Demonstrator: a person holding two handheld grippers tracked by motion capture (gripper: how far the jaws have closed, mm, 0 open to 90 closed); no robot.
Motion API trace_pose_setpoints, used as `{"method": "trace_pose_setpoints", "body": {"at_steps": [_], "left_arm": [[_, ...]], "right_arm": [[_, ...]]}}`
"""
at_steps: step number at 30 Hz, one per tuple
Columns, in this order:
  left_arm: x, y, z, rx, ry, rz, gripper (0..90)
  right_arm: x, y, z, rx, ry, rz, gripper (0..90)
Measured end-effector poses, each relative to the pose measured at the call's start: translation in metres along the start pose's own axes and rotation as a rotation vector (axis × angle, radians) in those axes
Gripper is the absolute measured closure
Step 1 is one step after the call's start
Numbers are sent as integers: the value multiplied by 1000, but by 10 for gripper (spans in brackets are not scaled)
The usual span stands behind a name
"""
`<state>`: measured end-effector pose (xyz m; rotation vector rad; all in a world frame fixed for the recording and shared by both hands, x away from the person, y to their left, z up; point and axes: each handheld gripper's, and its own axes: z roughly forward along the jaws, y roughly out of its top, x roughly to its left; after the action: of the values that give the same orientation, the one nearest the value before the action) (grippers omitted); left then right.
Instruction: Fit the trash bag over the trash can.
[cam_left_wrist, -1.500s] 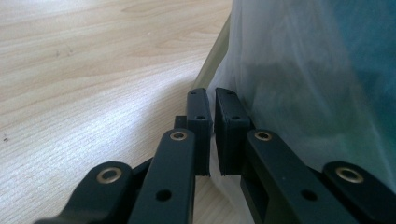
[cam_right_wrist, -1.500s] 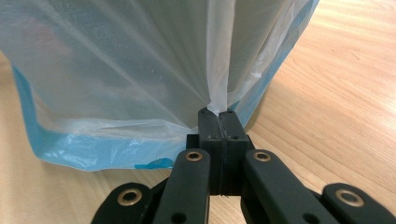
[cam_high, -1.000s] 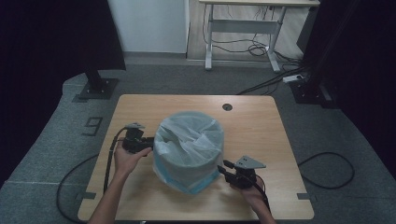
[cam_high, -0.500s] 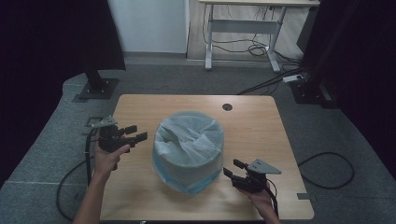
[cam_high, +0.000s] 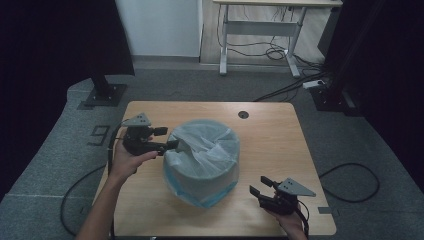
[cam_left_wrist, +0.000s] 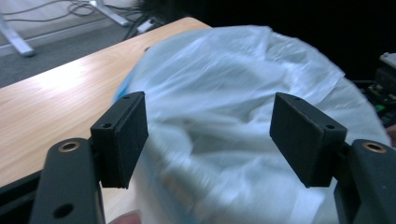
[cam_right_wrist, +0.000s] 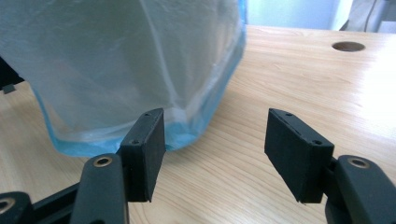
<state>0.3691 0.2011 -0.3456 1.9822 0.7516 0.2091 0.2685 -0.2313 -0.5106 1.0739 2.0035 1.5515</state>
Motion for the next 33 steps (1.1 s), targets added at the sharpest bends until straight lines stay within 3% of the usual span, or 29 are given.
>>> {"method": "trace_pose_setpoints", "body": {"at_steps": [11,23,29,33], "left_arm": [[-9,25,35,67,-51,46,291],[-17,52,72,131,-69,64,305],[-17,57,92,205,-90,73,301],[-21,60,106,268,-68,87,317]], "right_arm": [[-10,-9,-4,5,-23,35,382],[-2,-7,5,-2,3,-11,388],[-4,-8,3,1,0,-8,387],[-4,-8,1,0,-6,-3,388]]}}
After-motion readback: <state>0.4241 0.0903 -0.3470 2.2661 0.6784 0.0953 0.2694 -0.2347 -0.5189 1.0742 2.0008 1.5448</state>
